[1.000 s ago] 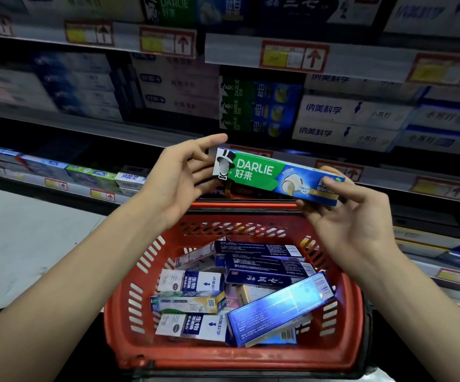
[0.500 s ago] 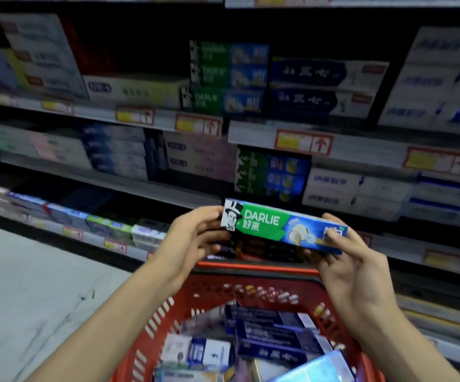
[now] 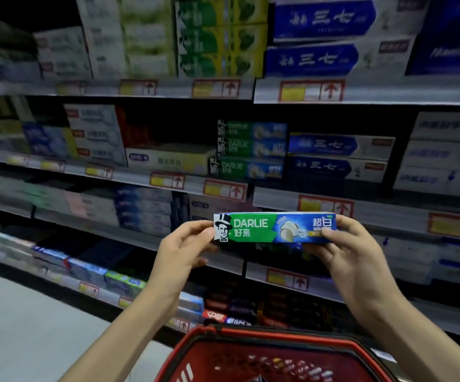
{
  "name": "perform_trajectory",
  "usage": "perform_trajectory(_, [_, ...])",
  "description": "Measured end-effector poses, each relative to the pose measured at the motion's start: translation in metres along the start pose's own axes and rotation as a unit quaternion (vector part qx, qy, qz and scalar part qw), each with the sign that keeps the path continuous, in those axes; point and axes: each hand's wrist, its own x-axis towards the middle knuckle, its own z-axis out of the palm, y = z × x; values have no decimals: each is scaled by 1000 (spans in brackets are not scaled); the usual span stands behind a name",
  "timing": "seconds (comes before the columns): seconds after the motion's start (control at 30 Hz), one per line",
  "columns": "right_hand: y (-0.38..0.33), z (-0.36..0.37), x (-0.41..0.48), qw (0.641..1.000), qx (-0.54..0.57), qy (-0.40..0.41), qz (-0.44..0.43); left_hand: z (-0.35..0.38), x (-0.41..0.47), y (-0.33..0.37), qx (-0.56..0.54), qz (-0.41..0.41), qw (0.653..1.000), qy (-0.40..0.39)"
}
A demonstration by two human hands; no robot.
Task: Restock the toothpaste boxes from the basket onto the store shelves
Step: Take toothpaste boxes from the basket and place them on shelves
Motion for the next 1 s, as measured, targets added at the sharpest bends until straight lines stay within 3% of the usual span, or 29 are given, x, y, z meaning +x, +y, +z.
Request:
perform_trajectory(0.2, [-2,27,26,971,-219,17,-97,-8,52,20,112,113,987,27])
perform_trajectory(0.4, [-2,54,65,933,-307,46,-180,-3,133,48,220,199,951,90])
perform_trajectory(0.67, [-1,75,149,892,-385,70,-225,10,219,65,314,193,911,184])
perform_trajectory(0.83, [0,78,193,895,-383,72,-218,20,249,74,360,168,899,184])
perform_trajectory(1.0, [9,70,209,867,-433,82,-232,26,259,69,392,149,888,189])
